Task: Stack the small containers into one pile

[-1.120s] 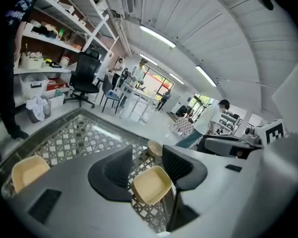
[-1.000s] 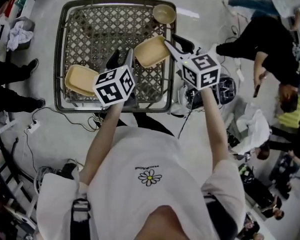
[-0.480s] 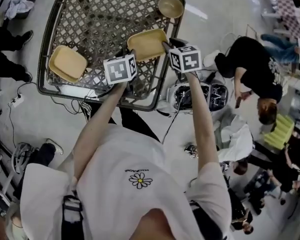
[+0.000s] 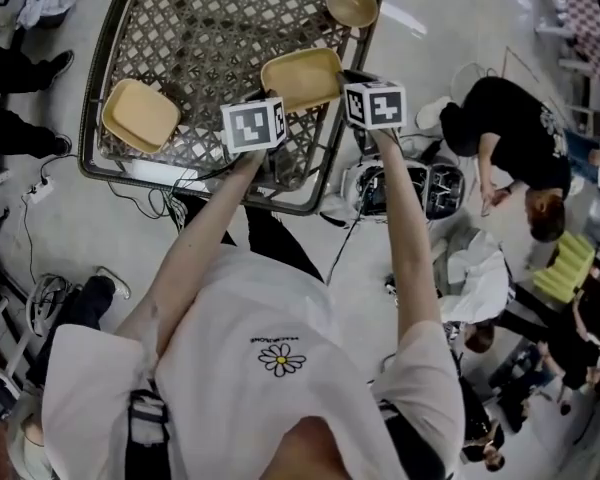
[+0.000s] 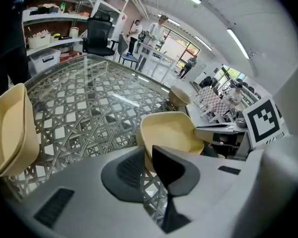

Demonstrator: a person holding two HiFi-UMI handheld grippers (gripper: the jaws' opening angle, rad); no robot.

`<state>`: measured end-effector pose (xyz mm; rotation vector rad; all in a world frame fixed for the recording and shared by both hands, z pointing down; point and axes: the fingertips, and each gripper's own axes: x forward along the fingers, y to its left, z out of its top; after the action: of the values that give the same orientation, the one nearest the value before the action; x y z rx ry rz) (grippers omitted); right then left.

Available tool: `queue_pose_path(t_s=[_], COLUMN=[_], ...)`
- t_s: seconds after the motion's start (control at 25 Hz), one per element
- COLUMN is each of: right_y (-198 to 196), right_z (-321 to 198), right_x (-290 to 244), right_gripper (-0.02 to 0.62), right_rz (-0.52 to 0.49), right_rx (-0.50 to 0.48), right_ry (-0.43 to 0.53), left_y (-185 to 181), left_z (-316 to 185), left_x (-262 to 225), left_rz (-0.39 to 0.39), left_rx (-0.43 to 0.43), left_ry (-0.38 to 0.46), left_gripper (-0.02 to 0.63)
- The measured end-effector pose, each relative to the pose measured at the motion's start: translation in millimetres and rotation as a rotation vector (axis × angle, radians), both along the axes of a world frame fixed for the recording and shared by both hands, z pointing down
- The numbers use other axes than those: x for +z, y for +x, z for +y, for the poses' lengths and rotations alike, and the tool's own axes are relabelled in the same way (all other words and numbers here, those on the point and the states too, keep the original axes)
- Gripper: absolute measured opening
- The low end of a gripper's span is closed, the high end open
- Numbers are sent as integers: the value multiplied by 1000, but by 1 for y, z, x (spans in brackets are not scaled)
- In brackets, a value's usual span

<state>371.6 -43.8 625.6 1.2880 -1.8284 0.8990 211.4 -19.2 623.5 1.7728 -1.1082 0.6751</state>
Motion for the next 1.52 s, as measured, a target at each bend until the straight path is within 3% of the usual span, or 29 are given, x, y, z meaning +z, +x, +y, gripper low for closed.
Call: queue_pose_path(t_s=[0.12, 0.28, 0.6, 0.88, 1.08, 1.36, 1.52], right_y=[-4, -8, -20, -82, -142, -202, -222], right_z=[-2, -10, -31, 10, 54, 99, 111], right_x=[-7, -35, -183, -329, -390, -427, -437], right_gripper=[55, 54, 41, 41, 41, 41, 41], right_rz=[-14, 3, 59, 61, 105, 184, 202], right_rx=[15, 48, 234, 348, 458, 561, 564], right_ry=[15, 78, 379, 738, 946, 1107, 1144], left_y=[-2, -10, -22, -74, -126, -172, -186], left_z=[-4, -21, -67, -73, -55, -33, -28], left_x=[6, -25, -155, -295, -375, -426, -437], left_rz=[29, 38, 89, 122, 98, 131, 147], left_rx=[-15, -6, 100, 179, 220, 262, 249], left_ry=[13, 75, 347, 654, 889, 1060, 1089], left_gripper=[63, 57, 54, 41, 37, 37, 37])
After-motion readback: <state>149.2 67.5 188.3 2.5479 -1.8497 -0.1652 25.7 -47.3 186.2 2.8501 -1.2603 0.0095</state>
